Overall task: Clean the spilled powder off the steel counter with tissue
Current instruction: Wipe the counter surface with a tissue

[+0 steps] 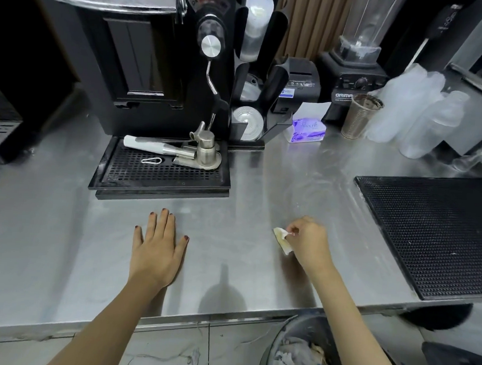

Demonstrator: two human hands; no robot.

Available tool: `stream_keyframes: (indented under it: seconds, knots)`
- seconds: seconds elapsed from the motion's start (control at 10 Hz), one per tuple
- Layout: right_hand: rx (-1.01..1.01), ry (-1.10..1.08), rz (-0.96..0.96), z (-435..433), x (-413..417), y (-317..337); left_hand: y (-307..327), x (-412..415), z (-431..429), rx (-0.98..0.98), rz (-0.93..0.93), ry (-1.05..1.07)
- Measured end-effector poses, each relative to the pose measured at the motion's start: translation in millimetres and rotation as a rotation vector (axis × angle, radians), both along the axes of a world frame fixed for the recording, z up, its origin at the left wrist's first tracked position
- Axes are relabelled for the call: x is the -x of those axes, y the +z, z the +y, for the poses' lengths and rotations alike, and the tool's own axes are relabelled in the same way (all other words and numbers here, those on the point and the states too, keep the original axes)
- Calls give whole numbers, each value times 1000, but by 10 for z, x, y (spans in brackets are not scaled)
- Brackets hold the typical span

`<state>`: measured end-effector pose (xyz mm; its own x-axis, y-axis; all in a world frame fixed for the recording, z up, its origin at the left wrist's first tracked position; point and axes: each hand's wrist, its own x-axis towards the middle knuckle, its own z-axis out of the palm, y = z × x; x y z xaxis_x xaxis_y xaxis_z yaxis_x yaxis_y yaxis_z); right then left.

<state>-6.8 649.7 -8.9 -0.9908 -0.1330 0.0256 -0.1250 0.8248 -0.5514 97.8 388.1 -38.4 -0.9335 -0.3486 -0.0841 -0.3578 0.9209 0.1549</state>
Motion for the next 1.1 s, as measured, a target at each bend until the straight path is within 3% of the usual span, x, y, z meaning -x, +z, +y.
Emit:
stream_keyframes:
  seconds: [0.2, 0.3, 0.5, 0.6, 0.9, 1.1]
  knots:
    - [-97, 117, 73, -96, -198, 0, 4, 0, -5, -5, 8, 1]
    - [-92, 127, 1, -100, -268, -92, -1, 2, -12, -9, 9, 0]
    - [82, -53, -139, -158, -256, -109, -11, -2, -14, -19, 13, 0]
    - [-22, -50, -112, -260, -200, -12, -11, 4, -13, -25, 14, -1]
    - [-42, 218, -180, -160, -65, -62, -15, -6, -18, -40, 17, -1]
    - [-77, 280, -65, -187, -153, -73, -6, -10, -21, -32, 15, 0]
